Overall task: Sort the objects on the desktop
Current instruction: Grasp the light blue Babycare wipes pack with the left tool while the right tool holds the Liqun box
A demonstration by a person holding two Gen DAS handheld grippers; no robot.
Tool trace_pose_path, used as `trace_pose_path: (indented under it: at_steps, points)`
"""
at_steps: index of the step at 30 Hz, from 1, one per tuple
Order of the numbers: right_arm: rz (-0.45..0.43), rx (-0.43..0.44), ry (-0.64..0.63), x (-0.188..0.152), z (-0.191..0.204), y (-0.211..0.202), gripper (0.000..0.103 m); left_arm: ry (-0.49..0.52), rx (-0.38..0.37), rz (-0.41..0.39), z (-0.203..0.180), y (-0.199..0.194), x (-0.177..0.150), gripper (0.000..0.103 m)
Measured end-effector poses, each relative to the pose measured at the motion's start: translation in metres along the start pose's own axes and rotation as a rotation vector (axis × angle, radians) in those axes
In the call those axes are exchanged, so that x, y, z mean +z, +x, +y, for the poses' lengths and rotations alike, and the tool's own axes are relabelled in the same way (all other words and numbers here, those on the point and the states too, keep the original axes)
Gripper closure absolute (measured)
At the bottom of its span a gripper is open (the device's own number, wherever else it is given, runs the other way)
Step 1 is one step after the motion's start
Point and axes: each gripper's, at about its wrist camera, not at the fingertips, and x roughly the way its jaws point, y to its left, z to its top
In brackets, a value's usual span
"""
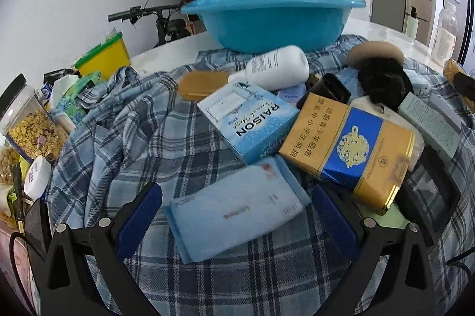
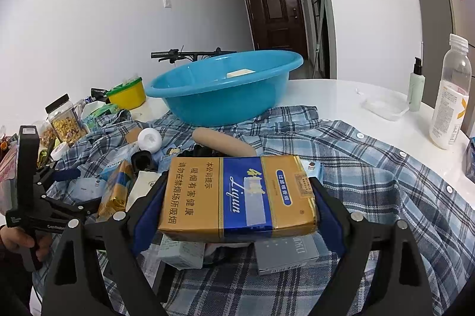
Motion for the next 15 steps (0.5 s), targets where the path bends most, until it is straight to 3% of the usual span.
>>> trace_pose_path:
  at_steps: [3, 4, 5, 9, 10, 15]
  points:
    - [0.002, -0.001, -0.002, 0.000, 0.000, 0.000, 0.015, -0.001, -0.018, 0.012, 0.000, 0.003, 0.000, 0.000]
    - [0.003, -0.001, -0.002, 0.000, 0.000, 0.001, 0.015, -0.003, -0.029, 0.010, 0.000, 0.002, 0.001, 0.003]
    - [0.002, 0.000, -0.001, 0.000, 0.000, 0.001, 0.015, -0.004, -0.034, 0.005, 0.000, 0.002, 0.001, 0.017]
    - [0.003, -0.001, -0.001, 0.000, 0.000, 0.001, 0.015, -0.047, -0.073, -0.020, 0.007, -0.003, 0.001, 0.022]
    - [0.002, -0.002, -0.002, 0.000, 0.000, 0.001, 0.015, -0.060, -0.079, -0.032, 0.009, -0.005, 0.000, 0.028]
    - [0.005, -0.007, -0.008, 0.000, 0.001, 0.003, 0.015, -0.084, -0.080, -0.061, 0.014, -0.012, 0.000, 0.029]
